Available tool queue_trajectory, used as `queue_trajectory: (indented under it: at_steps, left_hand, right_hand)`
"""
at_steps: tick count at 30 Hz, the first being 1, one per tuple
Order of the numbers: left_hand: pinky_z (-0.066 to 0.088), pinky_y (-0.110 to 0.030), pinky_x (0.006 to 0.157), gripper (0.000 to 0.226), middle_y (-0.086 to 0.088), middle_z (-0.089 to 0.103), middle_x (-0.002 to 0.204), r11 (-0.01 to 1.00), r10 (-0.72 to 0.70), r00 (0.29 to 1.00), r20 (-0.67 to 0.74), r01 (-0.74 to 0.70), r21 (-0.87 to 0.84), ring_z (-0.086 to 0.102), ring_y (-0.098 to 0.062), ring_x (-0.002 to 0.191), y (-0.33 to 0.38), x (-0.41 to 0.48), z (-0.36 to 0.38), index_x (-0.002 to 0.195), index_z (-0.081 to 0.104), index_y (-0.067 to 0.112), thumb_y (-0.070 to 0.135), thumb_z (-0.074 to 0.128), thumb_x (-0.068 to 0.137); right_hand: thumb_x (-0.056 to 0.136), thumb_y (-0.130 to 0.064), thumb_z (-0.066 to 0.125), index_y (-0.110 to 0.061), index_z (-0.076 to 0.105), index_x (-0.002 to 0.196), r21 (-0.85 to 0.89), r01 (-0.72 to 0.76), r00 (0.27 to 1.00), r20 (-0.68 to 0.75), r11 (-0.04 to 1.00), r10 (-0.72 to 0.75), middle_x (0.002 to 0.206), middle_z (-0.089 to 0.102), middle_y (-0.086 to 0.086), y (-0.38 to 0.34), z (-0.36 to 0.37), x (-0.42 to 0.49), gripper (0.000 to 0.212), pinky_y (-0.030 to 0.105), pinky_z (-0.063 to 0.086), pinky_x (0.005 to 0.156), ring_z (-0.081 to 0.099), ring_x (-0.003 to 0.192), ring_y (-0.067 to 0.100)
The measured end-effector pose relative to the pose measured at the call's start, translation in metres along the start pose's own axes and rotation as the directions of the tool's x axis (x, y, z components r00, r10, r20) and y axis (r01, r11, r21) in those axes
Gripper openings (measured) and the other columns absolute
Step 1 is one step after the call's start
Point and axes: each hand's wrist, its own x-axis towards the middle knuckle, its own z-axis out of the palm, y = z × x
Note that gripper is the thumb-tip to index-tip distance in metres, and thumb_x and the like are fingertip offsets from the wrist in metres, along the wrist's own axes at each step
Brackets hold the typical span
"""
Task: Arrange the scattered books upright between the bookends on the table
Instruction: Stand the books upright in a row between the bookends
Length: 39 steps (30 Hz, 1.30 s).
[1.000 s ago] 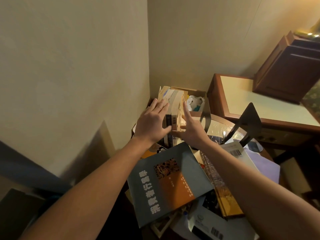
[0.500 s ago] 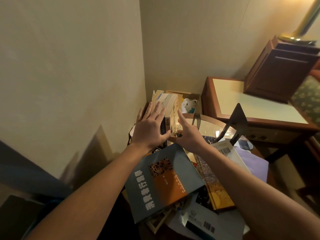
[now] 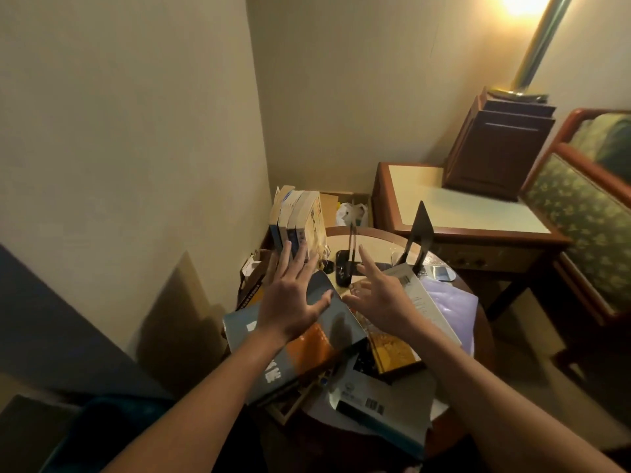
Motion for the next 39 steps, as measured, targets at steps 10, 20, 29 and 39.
queue_trajectory:
  at_steps: [10, 20, 29, 39]
  left_hand:
    - [-0.012, -0.050, 0.123, 0.088, 0.000, -0.003, 0.169, 0.971, -0.196, 0.872, 0.447, 0.111, 0.209, -0.014, -0.027, 0.154, -0.001, -0.040, 0.056, 0.161, 0.000, 0.033, 0.082, 0.012, 0.089]
    - [-0.007, -0.047, 0.124, 0.095, 0.001, 0.006, 0.169, 0.973, -0.213, 0.902, 0.375, 0.161, 0.165, -0.005, -0.021, 0.156, -0.006, -0.059, 0.045, 0.161, 0.011, 0.029, 0.083, -0.002, 0.084]
    - [-0.007, -0.054, 0.122, 0.093, 0.000, -0.002, 0.169, 0.887, -0.442, 0.850, 0.287, 0.366, 0.283, -0.009, -0.021, 0.155, -0.032, -0.112, 0.018, 0.161, 0.006, 0.033, 0.083, -0.001, 0.083]
    - [0.038, -0.044, 0.115, 0.097, 0.008, -0.013, 0.168, 0.690, -0.614, 0.741, 0.271, 0.671, -0.270, 0.005, -0.029, 0.155, -0.036, -0.129, 0.008, 0.157, 0.028, 0.035, 0.074, 0.062, 0.075]
  right_hand:
    - [0.090, -0.033, 0.073, -0.020, 0.045, 0.148, -0.237, -0.099, 0.993, -0.093, 0.967, 0.078, 0.145, 0.055, 0.005, 0.072, -0.035, -0.069, 0.066, 0.043, 0.052, 0.102, 0.053, 0.132, 0.024]
    - [0.102, -0.045, 0.042, -0.025, 0.051, 0.137, -0.555, -0.037, 0.998, 0.026, 0.831, 0.061, 0.152, 0.046, 0.003, 0.055, -0.003, -0.064, 0.041, 0.060, 0.005, 0.123, 0.025, 0.150, 0.032]
    - [0.107, -0.037, 0.038, -0.019, 0.013, 0.161, -0.339, -0.082, 0.935, 0.300, 0.937, 0.190, 0.164, 0.022, 0.013, 0.006, 0.030, -0.039, 0.062, 0.050, 0.003, 0.123, 0.004, 0.153, 0.035]
    - [0.099, -0.058, 0.039, -0.028, 0.006, 0.161, -0.417, -0.058, 0.933, 0.299, 0.907, 0.198, 0.161, 0.030, 0.016, 0.017, 0.058, -0.015, 0.076, 0.053, -0.003, 0.123, 0.007, 0.154, 0.032]
